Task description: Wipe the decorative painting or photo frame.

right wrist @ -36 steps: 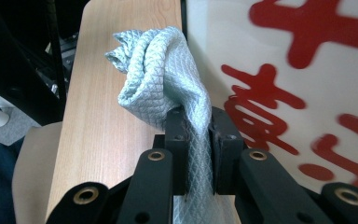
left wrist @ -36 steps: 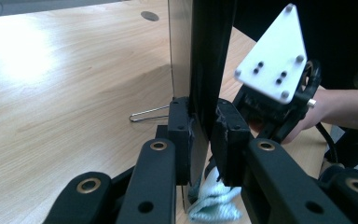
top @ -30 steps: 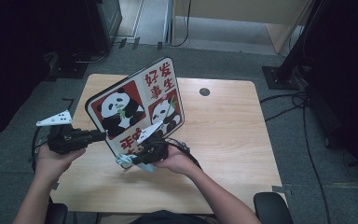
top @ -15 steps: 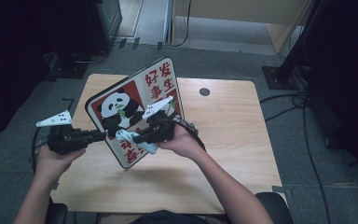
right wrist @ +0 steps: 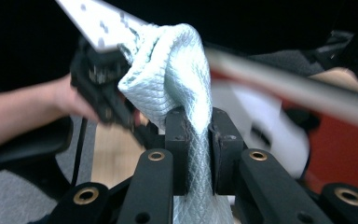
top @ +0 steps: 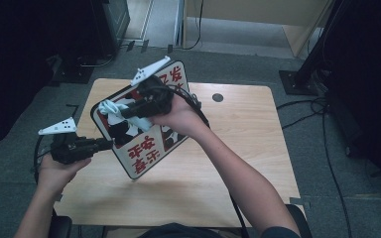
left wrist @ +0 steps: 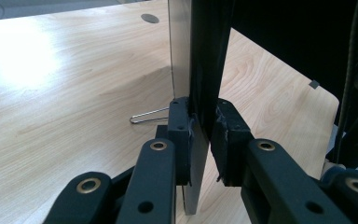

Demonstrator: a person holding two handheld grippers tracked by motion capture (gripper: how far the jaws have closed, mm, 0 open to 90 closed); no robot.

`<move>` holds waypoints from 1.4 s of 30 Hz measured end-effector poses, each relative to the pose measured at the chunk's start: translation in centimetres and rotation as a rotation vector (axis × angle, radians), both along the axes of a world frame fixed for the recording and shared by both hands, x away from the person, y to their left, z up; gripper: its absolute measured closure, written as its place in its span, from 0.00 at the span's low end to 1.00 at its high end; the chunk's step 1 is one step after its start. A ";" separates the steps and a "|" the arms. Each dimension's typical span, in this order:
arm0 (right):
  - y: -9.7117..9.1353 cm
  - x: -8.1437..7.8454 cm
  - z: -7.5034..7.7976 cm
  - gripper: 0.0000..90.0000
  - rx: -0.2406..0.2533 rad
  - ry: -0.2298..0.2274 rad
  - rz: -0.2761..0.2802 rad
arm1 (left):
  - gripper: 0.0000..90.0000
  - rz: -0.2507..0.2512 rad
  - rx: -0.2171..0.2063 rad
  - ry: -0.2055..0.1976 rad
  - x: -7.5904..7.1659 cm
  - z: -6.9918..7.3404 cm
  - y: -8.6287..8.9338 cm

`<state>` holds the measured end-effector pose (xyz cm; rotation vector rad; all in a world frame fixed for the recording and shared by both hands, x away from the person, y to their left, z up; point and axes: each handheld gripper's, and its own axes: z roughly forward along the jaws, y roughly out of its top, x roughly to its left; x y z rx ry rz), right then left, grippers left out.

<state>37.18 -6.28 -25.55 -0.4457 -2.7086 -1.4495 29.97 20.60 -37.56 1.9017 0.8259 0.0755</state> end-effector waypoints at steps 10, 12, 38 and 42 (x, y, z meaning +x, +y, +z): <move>4.9 1.3 4.5 0.89 -0.036 -0.054 0.023 | 0.87 -0.005 0.002 -0.008 0.1 0.0 0.0; 5.6 1.5 4.8 0.89 -0.045 -0.054 0.020 | 0.87 -0.006 0.003 -0.010 0.1 0.0 0.1; 6.0 3.1 2.7 0.89 -0.085 0.015 0.002 | 0.88 -0.003 0.008 -0.002 0.0 -0.1 0.1; 5.4 3.4 2.6 0.89 -0.074 0.030 -0.008 | 0.88 -0.005 0.006 -0.002 0.0 -0.1 0.2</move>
